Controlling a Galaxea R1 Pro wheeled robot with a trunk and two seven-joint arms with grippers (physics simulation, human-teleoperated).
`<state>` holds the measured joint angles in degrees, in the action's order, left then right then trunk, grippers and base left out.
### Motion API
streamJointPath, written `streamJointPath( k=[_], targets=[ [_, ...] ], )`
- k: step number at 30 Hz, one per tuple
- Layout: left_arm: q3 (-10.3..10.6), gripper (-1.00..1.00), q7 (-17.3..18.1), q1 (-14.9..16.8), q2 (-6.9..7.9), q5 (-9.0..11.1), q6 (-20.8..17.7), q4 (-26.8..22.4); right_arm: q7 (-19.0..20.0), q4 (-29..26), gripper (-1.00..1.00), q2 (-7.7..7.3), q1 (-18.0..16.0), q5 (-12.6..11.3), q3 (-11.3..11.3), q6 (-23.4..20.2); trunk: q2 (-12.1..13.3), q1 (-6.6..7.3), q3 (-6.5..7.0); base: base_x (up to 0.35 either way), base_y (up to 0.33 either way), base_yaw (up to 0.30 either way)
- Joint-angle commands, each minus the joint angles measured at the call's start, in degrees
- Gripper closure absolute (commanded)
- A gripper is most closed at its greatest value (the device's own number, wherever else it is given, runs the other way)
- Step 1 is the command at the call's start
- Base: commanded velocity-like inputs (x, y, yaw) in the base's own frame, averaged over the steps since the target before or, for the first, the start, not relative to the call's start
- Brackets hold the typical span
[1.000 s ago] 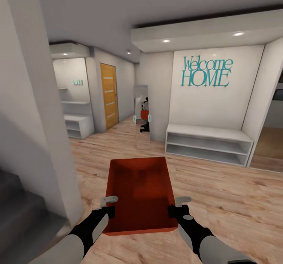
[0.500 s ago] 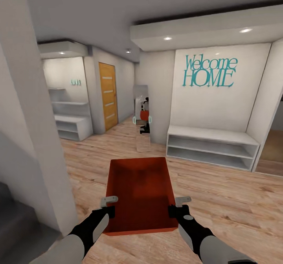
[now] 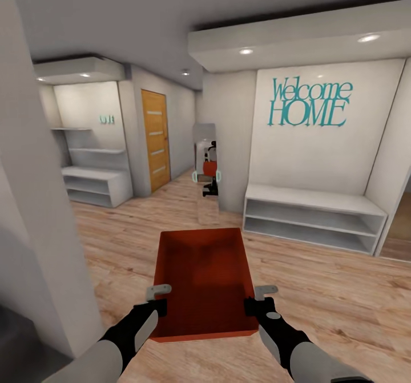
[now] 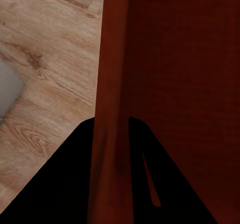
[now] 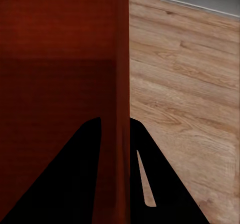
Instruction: Move the two storage containers from the living room to the garage. In the garage, place one container on the floor and stack the other container on top of it (either order is fine).
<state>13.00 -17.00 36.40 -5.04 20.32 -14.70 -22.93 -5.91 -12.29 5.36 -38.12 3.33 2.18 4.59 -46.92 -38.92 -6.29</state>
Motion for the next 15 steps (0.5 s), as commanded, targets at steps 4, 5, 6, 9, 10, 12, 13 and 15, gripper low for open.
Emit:
streamJointPath(
  k=[4,5,6,9,10,12,13,15],
  targets=[
    [-3.8,1.0,-0.9,0.1,3.37,-1.7,0.4,-0.3,-0.5,0.2,1.0,-0.26,0.0,0.3,-1.2,0.2,-0.1,-0.05,-0.09,0.322,0.0,0.0],
    [-3.8,1.0,-0.9,0.1,3.37,-1.7,0.4,-0.3,-0.6,0.2,1.0,-0.26,0.0,0.3,-1.2,0.2,-0.1,-0.05,-0.09,0.322,0.0,0.0],
    [-3.8,1.0,-0.9,0.1,3.37,-1.7,0.4,-0.3,-0.5,0.2,1.0,-0.26,0.0,0.3,-1.2,0.2,-0.1,-0.05,-0.09,0.322,0.0,0.0],
    [-3.8,1.0,-0.9,0.1,3.37,-1.7,0.4,-0.3,-0.6,0.2,1.0,-0.27,0.0,0.3,-1.2,0.2,-0.1,-0.05,-0.09,0.322,0.0,0.0],
    [-3.8,1.0,-0.9,0.1,3.4,-1.7,0.4,-0.3,-0.6,0.2,1.0,-0.27,0.0,0.3,-1.2,0.2,-0.1,-0.05,-0.09,0.322,0.0,0.0],
    [-3.8,1.0,-0.9,0.1,3.41,-1.7,0.4,-0.3,-0.6,0.2,1.0,-0.27,0.0,0.3,-1.2,0.2,-0.1,-0.05,-0.09,0.322,0.0,0.0],
    [-3.8,1.0,-0.9,0.1,3.41,-1.7,0.4,-0.3,-0.6,0.2,1.0,-0.27,0.0,0.3,-1.2,0.2,-0.1,-0.05,-0.09,0.322,0.0,0.0],
    [-3.8,1.0,-0.9,0.1,3.41,-1.7,0.4,-0.3,-0.6,0.2,1.0,-0.27,0.0,0.3,-1.2,0.2,-0.1,-0.05,-0.09,0.322,0.0,0.0]
  ],
)
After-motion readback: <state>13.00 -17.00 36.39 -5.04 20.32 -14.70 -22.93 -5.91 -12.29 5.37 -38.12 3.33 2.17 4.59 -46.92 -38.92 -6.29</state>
